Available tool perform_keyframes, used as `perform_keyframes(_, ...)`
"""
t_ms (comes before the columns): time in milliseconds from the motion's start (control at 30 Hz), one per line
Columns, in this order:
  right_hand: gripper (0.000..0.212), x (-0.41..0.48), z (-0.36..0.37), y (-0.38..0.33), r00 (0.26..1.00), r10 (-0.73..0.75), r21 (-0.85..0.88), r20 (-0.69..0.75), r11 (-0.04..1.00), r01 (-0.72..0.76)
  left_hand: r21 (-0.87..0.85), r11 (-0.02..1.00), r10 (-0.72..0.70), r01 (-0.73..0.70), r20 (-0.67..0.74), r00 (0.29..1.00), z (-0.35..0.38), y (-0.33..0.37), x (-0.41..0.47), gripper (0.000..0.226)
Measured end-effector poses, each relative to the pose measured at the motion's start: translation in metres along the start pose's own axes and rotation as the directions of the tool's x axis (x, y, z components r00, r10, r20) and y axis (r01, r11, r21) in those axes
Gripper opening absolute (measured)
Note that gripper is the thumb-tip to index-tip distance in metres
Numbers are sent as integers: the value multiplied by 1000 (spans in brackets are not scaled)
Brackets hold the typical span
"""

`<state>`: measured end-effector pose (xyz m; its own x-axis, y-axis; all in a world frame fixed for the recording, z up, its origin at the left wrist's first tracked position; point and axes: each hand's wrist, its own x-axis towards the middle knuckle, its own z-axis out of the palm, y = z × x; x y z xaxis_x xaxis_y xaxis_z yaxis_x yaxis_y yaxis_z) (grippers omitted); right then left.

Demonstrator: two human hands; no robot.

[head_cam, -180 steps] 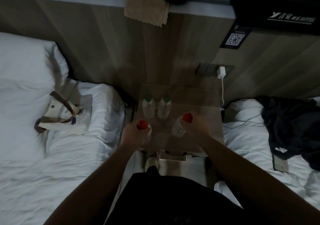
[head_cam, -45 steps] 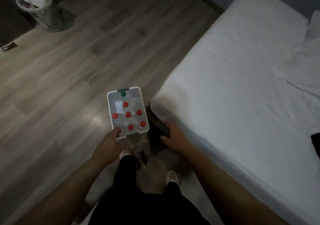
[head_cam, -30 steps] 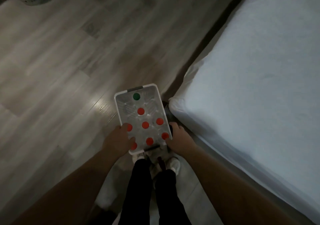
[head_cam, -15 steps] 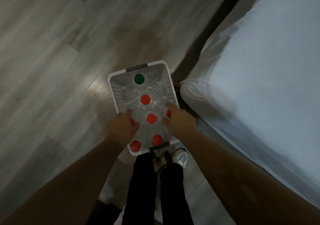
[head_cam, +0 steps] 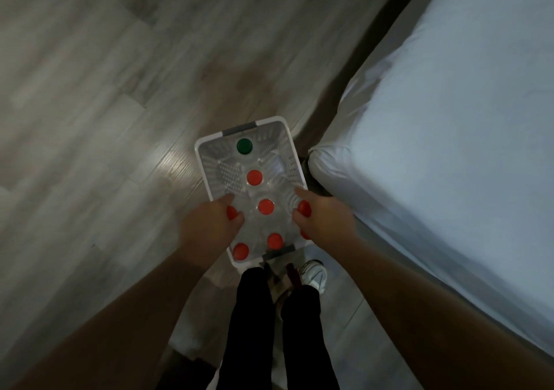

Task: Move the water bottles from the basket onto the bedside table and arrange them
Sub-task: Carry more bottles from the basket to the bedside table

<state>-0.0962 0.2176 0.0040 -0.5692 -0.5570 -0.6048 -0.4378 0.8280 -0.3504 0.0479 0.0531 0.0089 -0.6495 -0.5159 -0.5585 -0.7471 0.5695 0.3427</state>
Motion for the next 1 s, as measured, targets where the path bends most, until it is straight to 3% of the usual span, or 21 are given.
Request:
perform_keyframes(167,47,-71,-40,-8,991,90,312,-95,948,-56,96,990,107,-104,-33,994,-52,35,-65,39)
perform_keyframes(267,37,-139,-72,-17,962,140,504,-233,864,-4,107,977,191,-184,-62,980,-87,66,-116,40)
perform_keyframes(400,28,-235,-108,-23,889,233,605,-394,794,60,73,943,332,-326,-97,938,-124,115,-181,40)
perform_keyframes(567,23,-340,-132,-5,762,402,711,-509,695,108,-58,874,478,-482,-78,875,-137,181,-251,25)
perform_keyframes(700,24,-419,-130,26,627,544,770,-559,621,147,-138,756,642,-640,-34,766,-130,229,-301,19)
perform_keyframes(933,20,-552,-102,92,354,718,796,-600,578,179,-191,485,870,-853,3,494,-78,316,-390,16)
perform_keyframes(1000,16,-590,-93,113,325,728,793,-604,590,153,-198,466,881,-862,11,474,-55,338,-421,13)
